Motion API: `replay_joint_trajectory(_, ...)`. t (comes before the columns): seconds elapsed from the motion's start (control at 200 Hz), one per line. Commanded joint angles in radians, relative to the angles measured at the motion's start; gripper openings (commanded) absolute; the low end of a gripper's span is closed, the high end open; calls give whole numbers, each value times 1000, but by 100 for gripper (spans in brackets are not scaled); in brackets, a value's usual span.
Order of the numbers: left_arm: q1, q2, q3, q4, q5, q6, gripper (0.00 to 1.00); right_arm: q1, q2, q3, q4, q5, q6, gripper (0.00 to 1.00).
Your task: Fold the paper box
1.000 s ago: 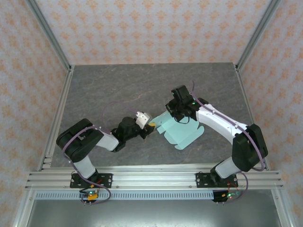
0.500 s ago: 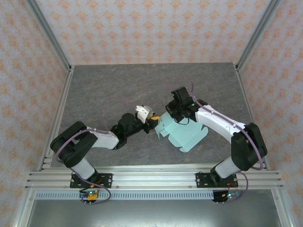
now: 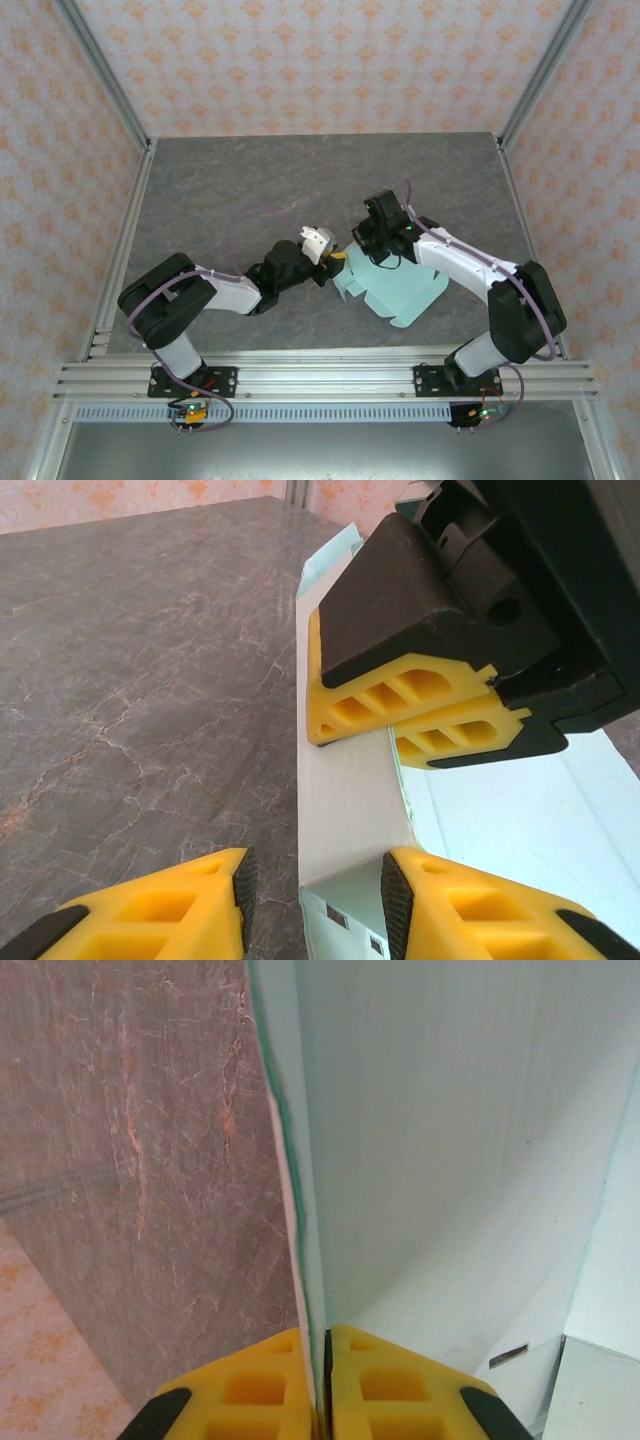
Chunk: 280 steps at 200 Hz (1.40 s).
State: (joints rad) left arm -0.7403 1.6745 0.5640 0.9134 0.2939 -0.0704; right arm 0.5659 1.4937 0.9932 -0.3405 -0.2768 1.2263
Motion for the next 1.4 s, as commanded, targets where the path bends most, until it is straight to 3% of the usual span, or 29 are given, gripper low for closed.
replay_joint_trajectory(0.0,-17,-33,-27,-12,-28,-3,42,-3,-47,-29,107,11,18,10)
replay_joint_trajectory(0.11,-18,-114,-49,-57,-27,-28,42,-13,-50,-76,216,-13,2,10)
replay_joint_trajectory(0.375,-11,-236,-170,-50,-118,0,49,-94,-35,-153,503,-264,-73,7)
replay_joint_trajectory(0.435,-5,-263,-184,-60,-107,24,63,-113,-37,-151,497,-299,-96,5)
replay_joint_trajectory(0.455,-2,-272,-189,-65,-105,35,72,-119,-37,-151,494,-309,-101,5)
replay_joint_trajectory(0.48,0,-282,-194,-73,-104,54,97,-126,-39,-152,494,-321,-104,5)
replay_joint_trajectory(0.506,3,-290,-198,-83,-104,74,100,-132,-42,-152,495,-333,-110,5)
replay_joint_trajectory(0.746,48,-241,-227,-24,-68,210,100,-154,-8,-132,477,-411,-164,5)
replay_joint_trajectory(0.891,50,-142,-128,-93,-41,336,100,-155,29,-141,537,-437,-130,5)
replay_joint_trajectory(0.926,55,-116,-117,-73,-38,350,94,-155,34,-142,541,-440,-126,5)
replay_joint_trajectory(1.016,84,-66,-95,-23,-10,338,78,-153,39,-141,541,-448,-128,5)
replay_joint_trajectory(1.206,93,24,-12,-15,69,296,70,-153,36,-163,555,-449,-109,5)
replay_joint_trajectory(1.396,60,86,22,19,34,254,68,-150,28,-208,606,-426,-69,5)
